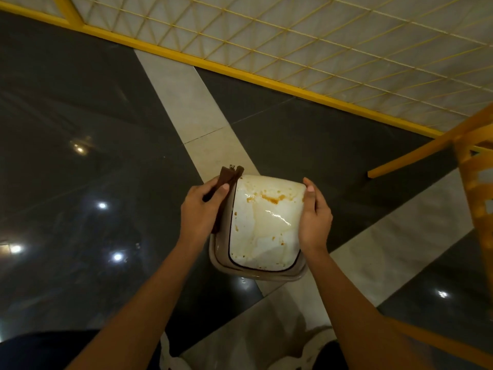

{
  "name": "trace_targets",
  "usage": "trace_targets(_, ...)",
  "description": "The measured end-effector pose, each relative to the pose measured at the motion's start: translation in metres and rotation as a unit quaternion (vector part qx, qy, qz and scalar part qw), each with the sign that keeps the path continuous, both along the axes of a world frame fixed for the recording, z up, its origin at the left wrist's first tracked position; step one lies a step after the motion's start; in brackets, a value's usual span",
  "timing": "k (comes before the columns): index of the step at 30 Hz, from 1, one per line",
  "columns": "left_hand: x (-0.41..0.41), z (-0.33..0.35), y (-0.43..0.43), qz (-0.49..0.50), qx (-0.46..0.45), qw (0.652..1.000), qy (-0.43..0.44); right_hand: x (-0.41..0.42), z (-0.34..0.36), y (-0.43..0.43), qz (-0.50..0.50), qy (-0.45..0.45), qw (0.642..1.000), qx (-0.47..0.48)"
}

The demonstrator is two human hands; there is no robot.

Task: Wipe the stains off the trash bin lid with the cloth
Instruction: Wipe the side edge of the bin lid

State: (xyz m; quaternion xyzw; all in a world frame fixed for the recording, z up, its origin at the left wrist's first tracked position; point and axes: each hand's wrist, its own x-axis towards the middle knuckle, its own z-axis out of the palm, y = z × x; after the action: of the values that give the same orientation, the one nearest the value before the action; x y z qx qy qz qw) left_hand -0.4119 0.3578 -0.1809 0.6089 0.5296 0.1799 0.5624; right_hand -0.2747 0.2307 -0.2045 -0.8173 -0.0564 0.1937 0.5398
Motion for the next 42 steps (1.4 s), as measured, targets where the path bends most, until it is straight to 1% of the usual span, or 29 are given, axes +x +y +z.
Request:
trace_targets(4,0.022,-0.003,0.015,0.009,-0.001,1.000,0.027,-0.001,0.000,-0.001,-0.001,-0.005,1.000,-0.017)
trace_targets(8,0.018,0.004,0.006,-0.002,0.049,0.998,0.024,-0.002,0.002,0.000,-0.016,0.004,0.999,-0.031)
trace_targets(12,0.000,0.003,-0.021,0.025,0.091,0.995,0.026,-0.008,0.003,-0.005,-0.026,0.000,0.999,-0.035)
trace_targets(14,0.006,0.002,-0.013,0.023,0.076,0.997,0.025,-0.012,0.003,-0.005,-0.033,-0.002,0.999,-0.038)
trace_targets(17,0.021,0.003,0.007,0.010,0.027,0.999,0.033,-0.013,0.001,-0.005,-0.046,-0.007,0.998,-0.047)
trace_targets(18,0.022,0.003,0.008,0.006,0.029,0.999,0.036,-0.013,0.001,-0.005,-0.049,-0.010,0.997,-0.051)
trace_targets(20,0.017,0.006,-0.001,0.002,0.061,0.998,0.033,-0.014,0.002,-0.006,-0.058,-0.016,0.997,-0.055)
trace_targets(23,-0.001,0.006,-0.029,0.023,0.109,0.993,0.023,-0.015,0.004,-0.005,-0.063,-0.014,0.997,-0.051)
trace_targets(26,0.001,0.003,-0.025,0.036,0.088,0.995,0.018,-0.015,0.004,-0.004,-0.059,-0.019,0.997,-0.050)
trace_targets(30,0.024,0.005,0.007,0.028,0.007,0.999,0.031,-0.015,0.004,-0.005,-0.063,-0.017,0.996,-0.058)
trace_targets(32,0.025,0.008,0.008,0.017,0.012,0.999,0.032,-0.015,0.006,-0.005,-0.066,-0.013,0.996,-0.059)
trace_targets(34,0.013,0.010,-0.007,0.009,0.049,0.999,0.018,-0.016,0.006,-0.005,-0.066,-0.009,0.996,-0.054)
trace_targets(38,-0.003,0.005,-0.026,0.036,0.075,0.996,0.022,-0.015,0.008,-0.004,-0.067,-0.011,0.997,-0.045)
trace_targets(40,0.007,0.002,-0.013,0.023,0.064,0.997,0.040,-0.016,0.007,-0.005,-0.064,-0.016,0.997,-0.046)
trace_targets(42,0.021,0.001,0.004,0.018,0.020,0.998,0.049,-0.017,0.007,-0.005,-0.062,-0.020,0.997,-0.045)
